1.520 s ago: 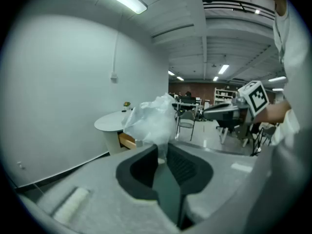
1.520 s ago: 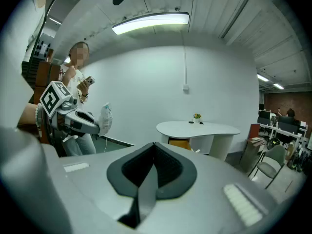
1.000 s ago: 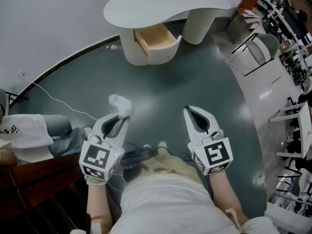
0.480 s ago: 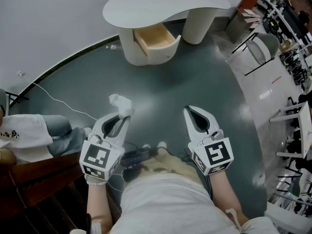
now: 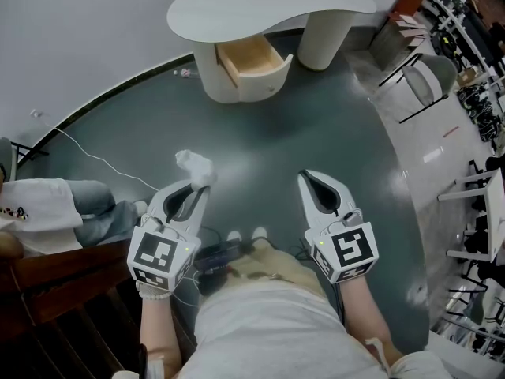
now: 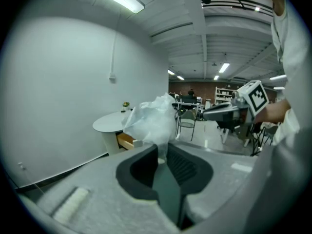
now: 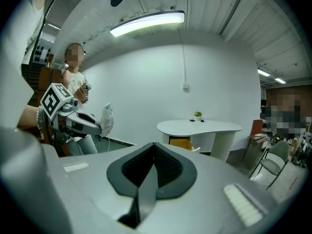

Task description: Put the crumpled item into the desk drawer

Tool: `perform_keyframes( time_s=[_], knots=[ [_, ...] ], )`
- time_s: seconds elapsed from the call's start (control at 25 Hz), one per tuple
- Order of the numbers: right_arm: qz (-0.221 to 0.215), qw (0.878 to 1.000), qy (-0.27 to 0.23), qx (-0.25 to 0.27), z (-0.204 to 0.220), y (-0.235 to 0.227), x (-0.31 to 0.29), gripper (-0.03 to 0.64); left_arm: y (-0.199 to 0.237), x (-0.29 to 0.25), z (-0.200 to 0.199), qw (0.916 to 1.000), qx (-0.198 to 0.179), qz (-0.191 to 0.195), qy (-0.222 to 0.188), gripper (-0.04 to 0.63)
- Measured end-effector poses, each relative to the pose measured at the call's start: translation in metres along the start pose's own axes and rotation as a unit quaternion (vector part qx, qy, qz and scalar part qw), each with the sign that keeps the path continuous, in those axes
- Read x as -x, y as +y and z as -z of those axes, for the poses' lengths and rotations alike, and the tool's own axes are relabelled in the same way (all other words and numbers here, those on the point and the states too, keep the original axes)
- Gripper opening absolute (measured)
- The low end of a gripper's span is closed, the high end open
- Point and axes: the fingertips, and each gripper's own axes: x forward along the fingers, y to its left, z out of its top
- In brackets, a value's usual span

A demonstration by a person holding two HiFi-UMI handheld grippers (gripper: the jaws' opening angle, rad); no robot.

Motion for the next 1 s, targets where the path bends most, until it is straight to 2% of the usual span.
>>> perform_keyframes(
  time_s=[0.48,0.8,1.0],
  knots=[
    [-0.015,1.000,-0.009,0.008,0.009,-0.020,0.017,0.005,-0.026,-0.010,-0.002,0.9997,-0.005,-0.021,-0.009,0.054],
    [-0.018,1.000,-0.011,0.007,0.016,-0.026,0.016,0.005,-0.027,-0.011,-0.002,0.9994,-0.006,-0.030,-0.015,0.054],
    [-0.016,1.000,-0.015,0.005,0.019,-0.024,0.011,0.005,-0.025,-0.018,-0.003,0.9994,-0.014,-0.023,-0.020,0.054]
  ],
)
